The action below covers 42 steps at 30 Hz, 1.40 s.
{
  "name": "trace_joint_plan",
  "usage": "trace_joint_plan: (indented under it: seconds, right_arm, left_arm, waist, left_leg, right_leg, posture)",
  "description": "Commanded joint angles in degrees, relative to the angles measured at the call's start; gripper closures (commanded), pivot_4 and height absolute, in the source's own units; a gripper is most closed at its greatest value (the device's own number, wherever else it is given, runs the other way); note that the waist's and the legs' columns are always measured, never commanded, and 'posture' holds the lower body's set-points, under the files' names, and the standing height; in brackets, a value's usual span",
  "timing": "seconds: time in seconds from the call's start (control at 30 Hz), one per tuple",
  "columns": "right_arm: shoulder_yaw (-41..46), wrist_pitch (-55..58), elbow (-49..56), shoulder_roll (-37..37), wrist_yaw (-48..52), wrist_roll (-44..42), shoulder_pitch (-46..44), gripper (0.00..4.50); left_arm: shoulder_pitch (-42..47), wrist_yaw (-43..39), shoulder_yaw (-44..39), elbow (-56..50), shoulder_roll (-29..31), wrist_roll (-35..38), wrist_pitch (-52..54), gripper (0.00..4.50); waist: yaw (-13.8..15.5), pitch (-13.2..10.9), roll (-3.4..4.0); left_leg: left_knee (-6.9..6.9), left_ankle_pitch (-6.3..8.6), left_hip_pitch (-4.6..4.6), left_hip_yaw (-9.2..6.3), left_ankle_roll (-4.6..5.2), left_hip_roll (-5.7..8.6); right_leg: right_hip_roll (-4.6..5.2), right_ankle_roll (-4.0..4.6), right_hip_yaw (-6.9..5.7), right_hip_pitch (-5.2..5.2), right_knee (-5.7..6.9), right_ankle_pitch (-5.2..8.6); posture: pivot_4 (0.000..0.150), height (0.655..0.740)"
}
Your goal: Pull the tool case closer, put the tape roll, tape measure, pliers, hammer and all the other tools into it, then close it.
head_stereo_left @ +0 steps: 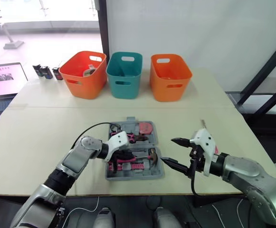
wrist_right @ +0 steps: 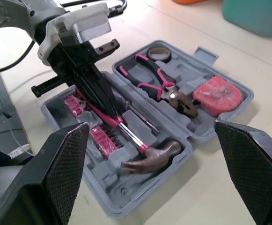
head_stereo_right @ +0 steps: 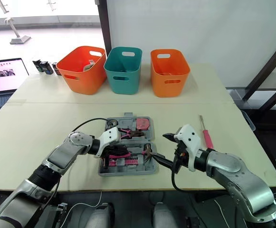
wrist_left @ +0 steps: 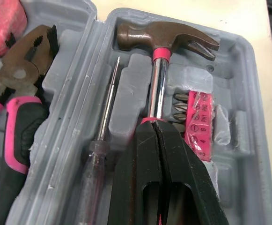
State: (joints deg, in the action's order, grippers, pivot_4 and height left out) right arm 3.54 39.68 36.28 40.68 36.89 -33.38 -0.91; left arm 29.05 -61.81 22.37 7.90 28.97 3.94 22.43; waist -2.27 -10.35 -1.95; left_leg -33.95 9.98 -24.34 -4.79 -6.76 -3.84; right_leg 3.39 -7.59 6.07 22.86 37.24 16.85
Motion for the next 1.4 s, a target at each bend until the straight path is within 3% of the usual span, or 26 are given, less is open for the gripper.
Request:
trace_joint_plan:
  seconds: [0.03, 0.27, 0.63, 0.83, 1.0, 1.1, 1.17, 1.23, 1.4]
  right_arm:
    - [1.74, -0.07, 2.63, 0.5, -0.37, -0.43, -0.06, 0.0]
    - [1.11, 0.07, 2.44, 0.95, -0.92, 0.23, -0.04, 0.0]
    - [0.55, -0.28, 1.34, 0.85, -0.67, 0.9, -1.02, 0.0]
    - [1.64, -0.9, 0.07, 1.18, 0.38, 1.07, -1.03, 0.0]
    - [6.49, -2.71, -3.14, 2.74, 2.05, 1.58, 0.88, 0.0]
    - [11.54, -4.28, -6.13, 4.03, 3.3, 2.16, 3.41, 0.0]
    - [15.1, -5.81, -8.31, 5.07, 4.45, 2.93, 5.83, 0.0]
    - [18.58, -7.64, -10.76, 5.77, 5.44, 3.87, 8.02, 0.0]
    - [27.37, -11.05, -17.31, 6.98, 8.78, 4.73, 13.44, 0.0]
  left_arm:
    - [-1.23, 1.01, 3.05, 3.45, -0.16, -3.7, -0.84, 4.47]
    - [-2.02, 1.95, 6.39, 8.17, 0.34, -8.56, -4.34, 4.47]
    - [-1.81, 2.87, 4.82, 7.69, -0.35, -8.67, -5.15, 4.47]
    - [0.09, 0.41, -5.25, 0.14, 1.34, 0.79, -2.59, 4.47]
    - [-2.62, -5.09, -20.19, -9.64, 10.07, 14.55, 5.39, 4.47]
    - [-8.43, -7.11, -28.86, -11.19, 17.13, 17.15, 3.91, 4.47]
    - [-13.19, -7.18, -34.55, -9.06, 20.97, 17.18, 1.91, 3.95]
    - [-18.29, -7.31, -39.13, -5.12, 24.15, 16.1, -1.53, 3.1]
    - [-27.89, -4.88, -49.92, 7.46, 27.86, 14.86, -10.63, 0.52]
  waist:
    - [0.0, 0.03, 0.03]
    - [0.03, 0.36, 0.17]
    - [-0.16, 0.75, 0.63]
    - [-0.28, 0.67, 0.54]
    - [-0.24, 0.54, 0.57]
    - [-0.23, 0.53, 0.57]
    - [-0.25, 0.51, 0.59]
    - [-0.25, 0.48, 0.56]
    - [-0.17, 0.41, 0.44]
  left_leg:
    - [0.0, 0.0, 0.05, 0.0, 0.0, 0.0]
    - [0.0, 0.05, 0.35, 0.0, 0.05, 0.0]
    - [0.04, 0.08, 0.57, 0.01, 0.09, 0.0]
    - [0.04, 0.08, 0.53, 0.01, 0.08, 0.0]
    - [0.07, 0.07, 0.06, 0.0, 0.09, -0.04]
    - [0.08, 0.08, 0.0, 0.01, 0.11, -0.04]
    - [0.09, 0.13, 0.01, 0.01, 0.18, -0.04]
    - [0.09, 0.13, 0.03, 0.02, 0.18, -0.04]
    - [0.06, 0.15, 0.05, 0.15, 0.16, -0.03]
  right_leg:
    - [0.0, 0.01, 0.0, -0.06, -0.01, 0.0]
    - [0.0, 0.03, 0.0, -0.42, -0.15, 0.02]
    - [0.01, 0.04, 0.02, -0.57, -0.15, 0.04]
    - [0.01, 0.05, 0.02, -0.52, -0.15, 0.03]
    - [-0.04, 0.04, 0.02, -0.02, -0.03, 0.02]
    - [-0.03, -0.01, 0.01, 0.01, -0.09, 0.05]
    - [-0.03, -0.01, 0.01, 0.0, -0.12, 0.05]
    - [-0.02, 0.01, 0.01, 0.01, -0.12, 0.06]
    - [0.12, 0.09, 0.01, 0.08, -0.16, 0.03]
  posture:
    - [0.15, 0.74]
    - [0.15, 0.74]
    - [0.15, 0.74]
    - [0.15, 0.74]
    - [0.15, 0.74]
    - [0.15, 0.74]
    - [0.15, 0.74]
    - [0.15, 0.74]
    - [0.15, 0.74]
